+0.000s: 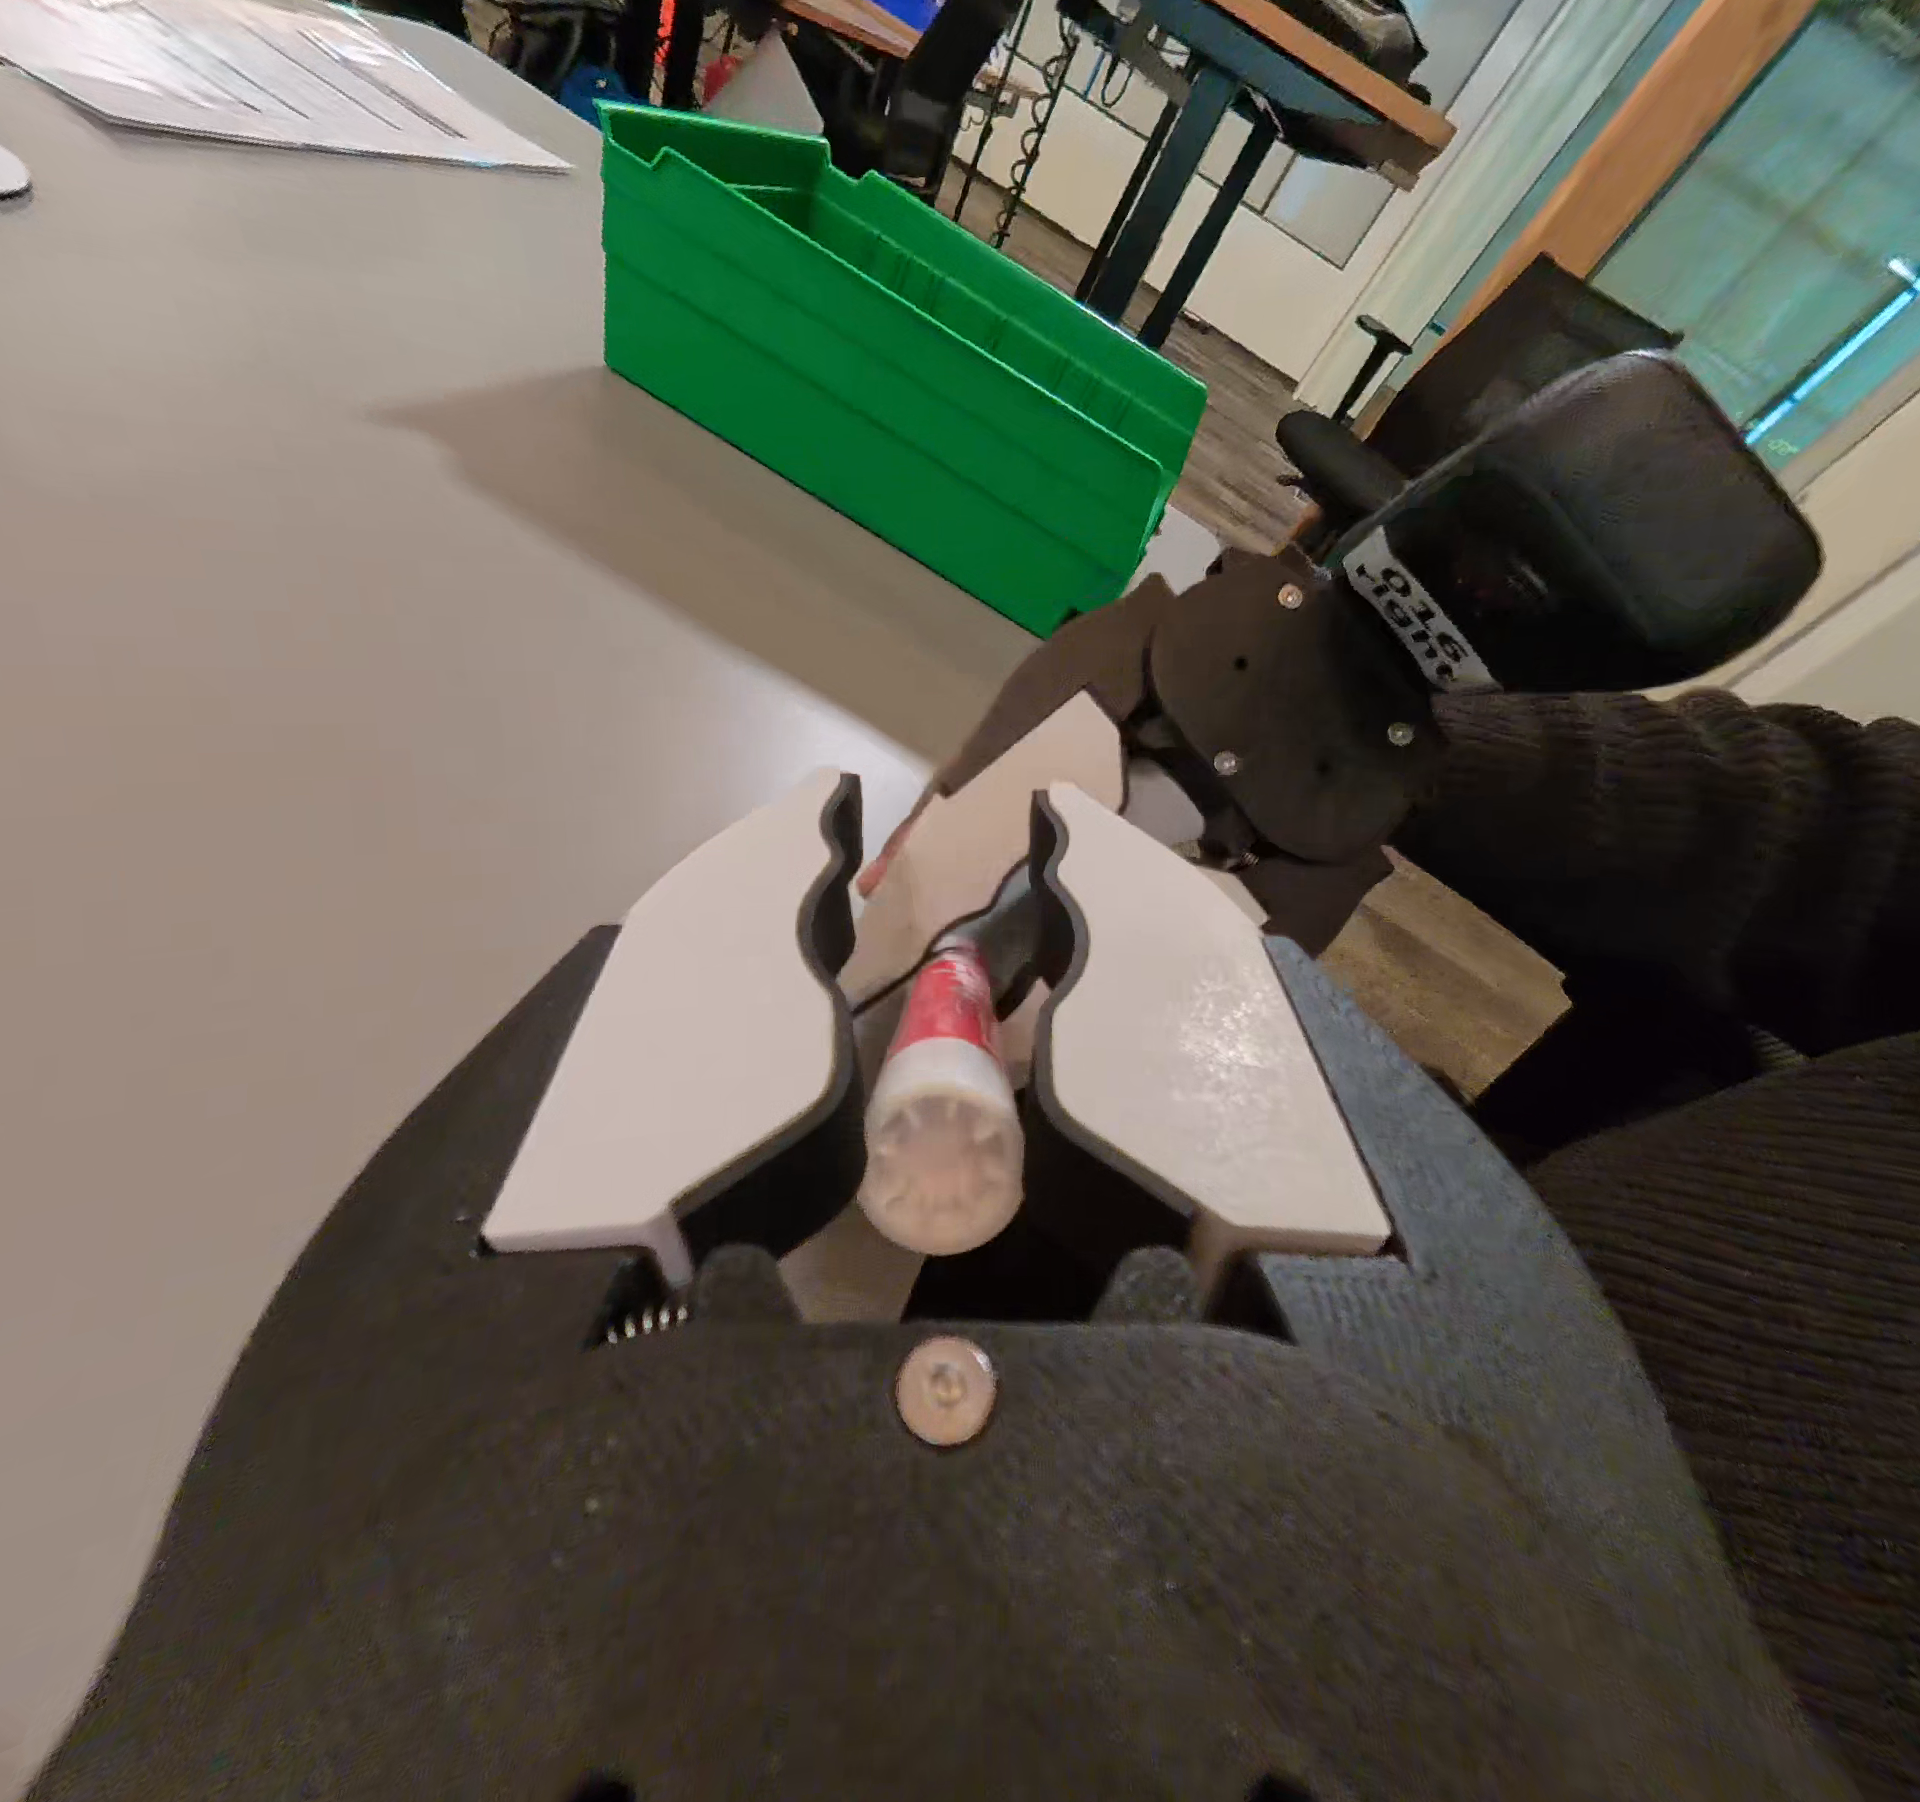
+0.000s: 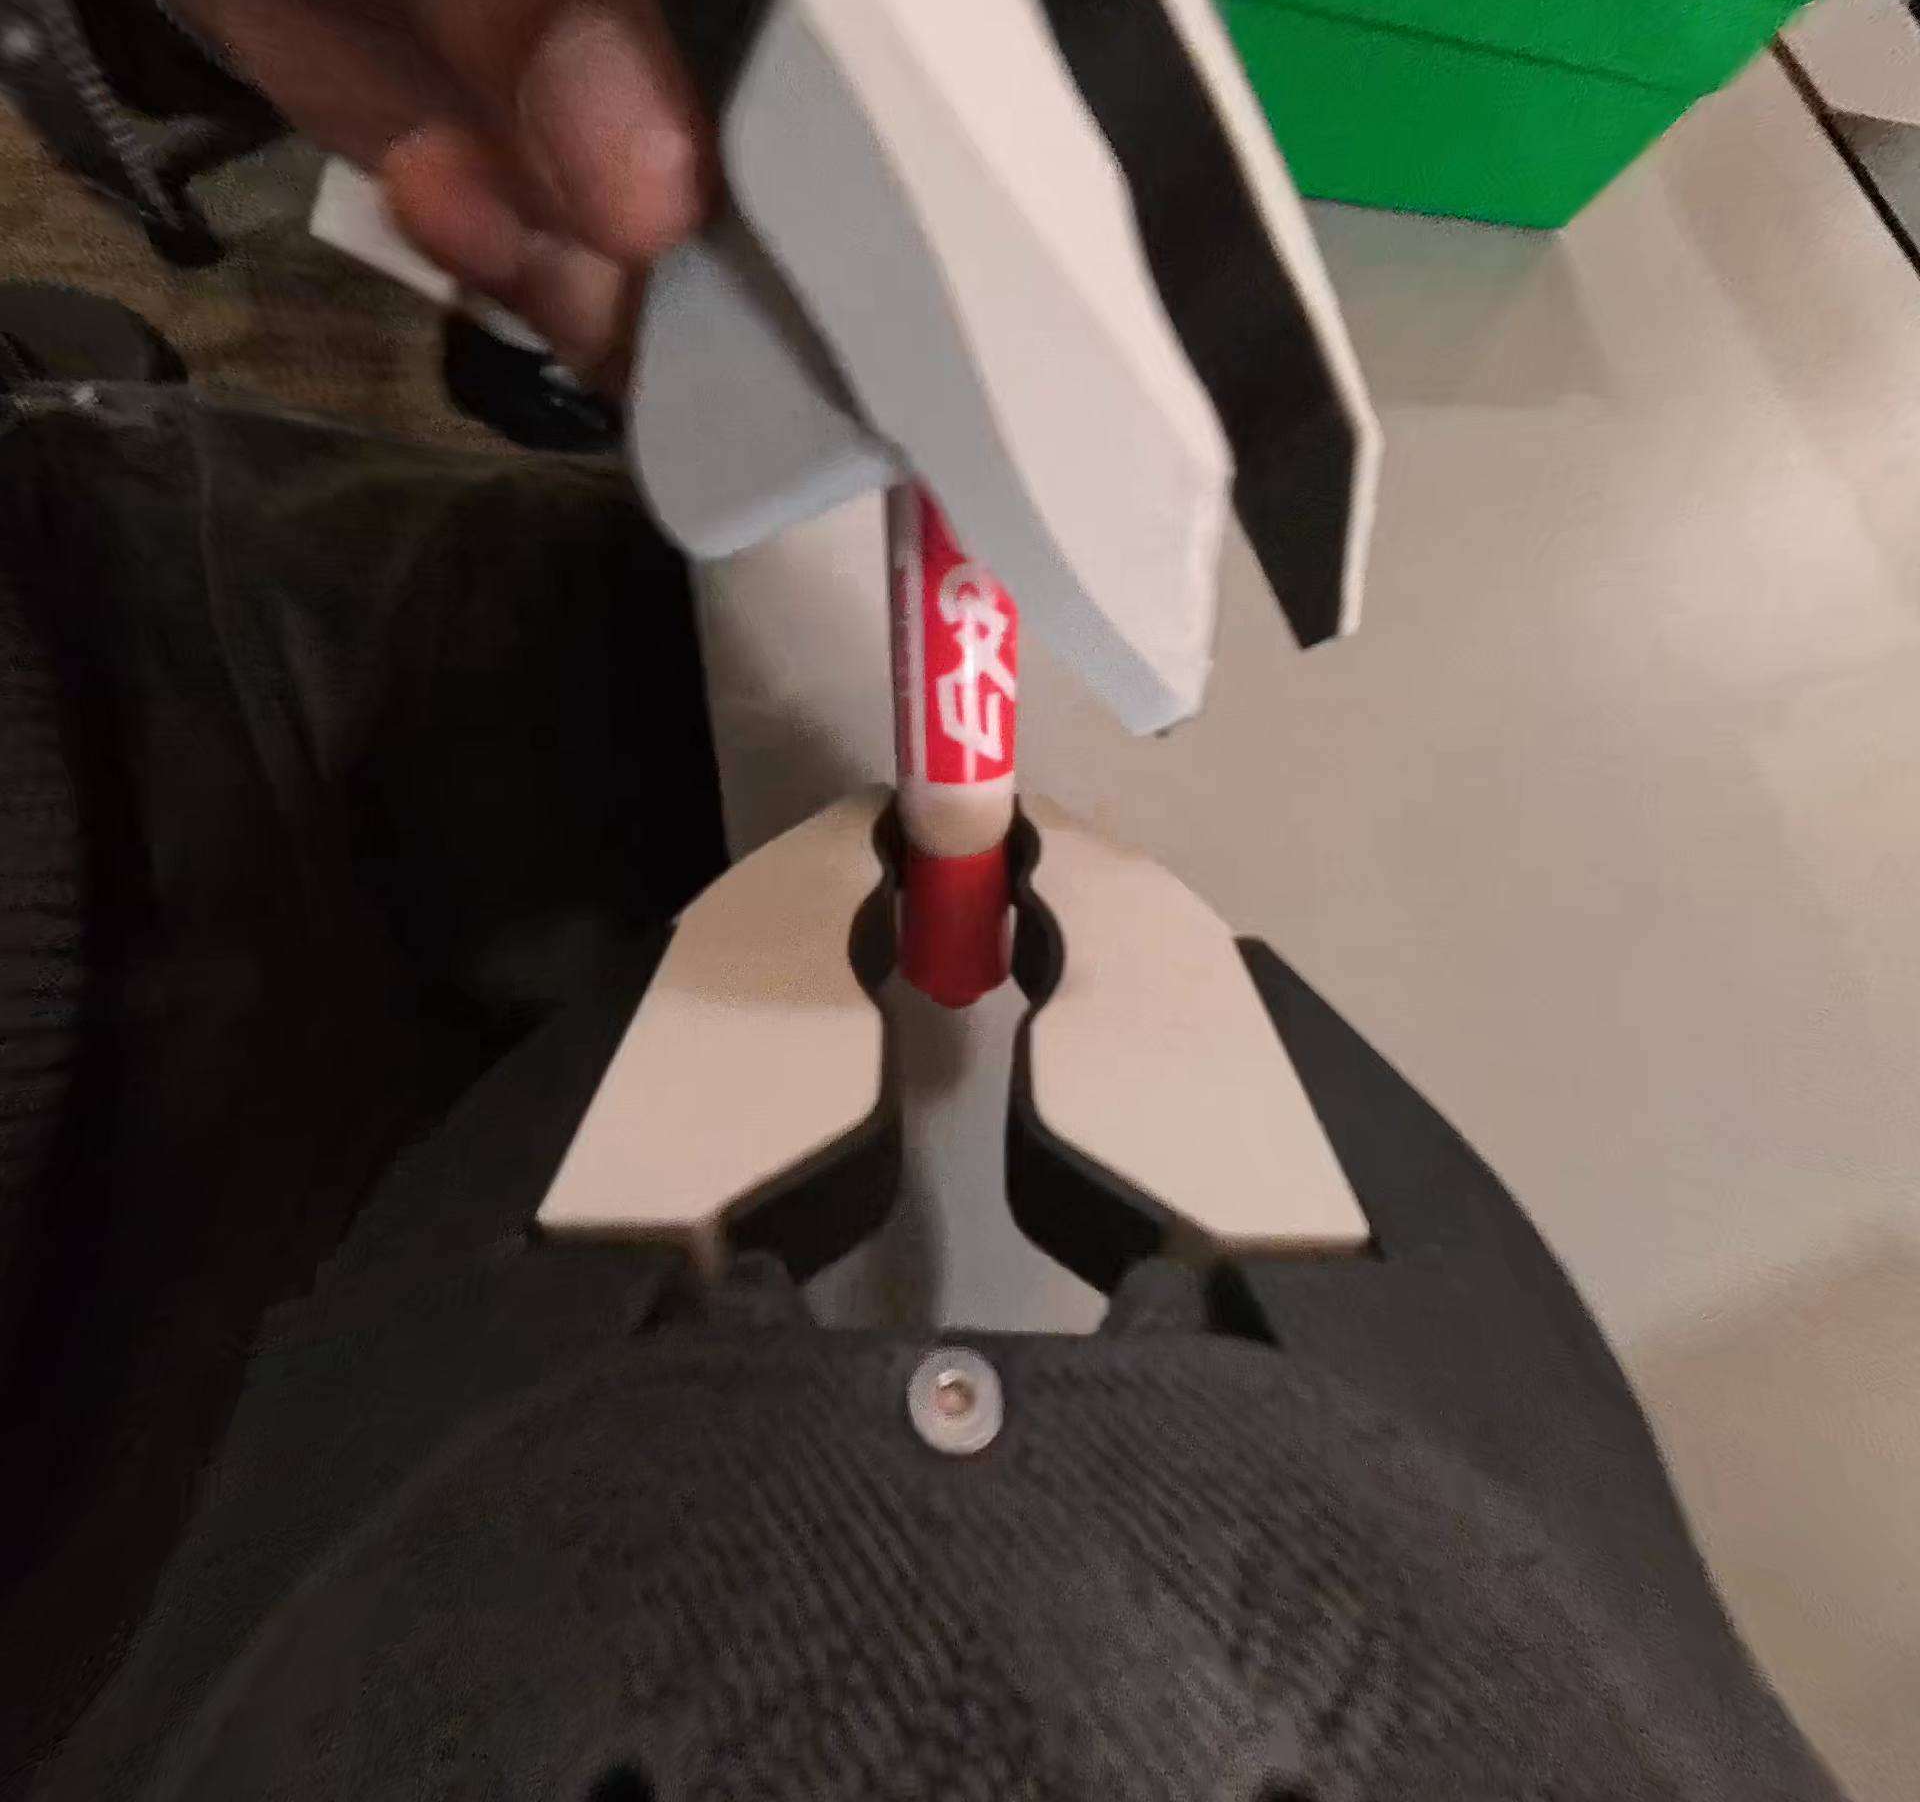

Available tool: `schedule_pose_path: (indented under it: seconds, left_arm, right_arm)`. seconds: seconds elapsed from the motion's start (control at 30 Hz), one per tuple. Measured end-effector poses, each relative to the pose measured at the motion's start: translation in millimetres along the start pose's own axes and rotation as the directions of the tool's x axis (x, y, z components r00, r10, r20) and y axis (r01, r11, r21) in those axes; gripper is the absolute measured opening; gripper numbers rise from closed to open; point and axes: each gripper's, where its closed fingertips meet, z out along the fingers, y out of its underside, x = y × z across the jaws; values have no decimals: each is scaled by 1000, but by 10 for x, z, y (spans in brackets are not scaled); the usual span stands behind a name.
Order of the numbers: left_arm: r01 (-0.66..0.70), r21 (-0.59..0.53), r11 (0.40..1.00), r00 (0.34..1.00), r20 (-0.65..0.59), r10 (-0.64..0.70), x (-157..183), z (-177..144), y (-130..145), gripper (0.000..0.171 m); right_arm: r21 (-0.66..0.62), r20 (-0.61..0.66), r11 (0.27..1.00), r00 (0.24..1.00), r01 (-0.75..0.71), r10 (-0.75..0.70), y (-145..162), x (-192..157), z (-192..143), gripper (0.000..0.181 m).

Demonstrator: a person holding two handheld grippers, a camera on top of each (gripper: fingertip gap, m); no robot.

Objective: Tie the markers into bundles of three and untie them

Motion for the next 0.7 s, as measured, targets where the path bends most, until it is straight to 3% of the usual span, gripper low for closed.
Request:
schedule_pose_path:
  seconds: [0.1, 0.17, 0.23, 0.33, 0.43, 0.53, 0.6, 0.7]
  left_arm:
    - [-4, 53, 999, 999, 42, 2, -72, -54, -96, 32]
    - [-33, 163, 986, 992, 127, 12, -195, -178, -259, 59]
    - [-59, 222, 973, 977, 212, 10, -327, -318, -381, 80]
    - [-74, 239, 968, 969, 246, 13, -397, -399, -428, 82]
    - [-88, 182, 979, 969, 244, 41, -384, -298, -330, 81]
    - [-131, 97, 987, 965, 242, 104, -322, -175, -201, 81]
    - [-173, 61, 983, 956, 251, 153, -289, -127, -154, 81]
    - [-209, 28, 978, 946, 259, 195, -266, -78, -107, 81]
  right_arm:
    - [-11, -12, 1000, 1000, 25, -25, -73, 63, -167, 17]
    - [-31, -73, 1000, 997, -4, 2, -54, 222, -357, 17]
    - [-45, -224, 998, 974, -33, 22, 21, 563, -678, 16]
    - [-1, -465, 984, 871, -179, 158, 168, 1212, -1410, 16]
    - [11, -625, 917, 713, -399, 317, 676, 1684, -2109, 17]
    - [-62, -737, 809, 573, -584, 358, 1509, 1820, -2538, 17]
    - [-66, -739, 733, 528, -677, 420, 1941, 1770, -2611, 17]
    - [-27, -655, 673, 522, -739, 547, 2179, 1664, -2501, 17]
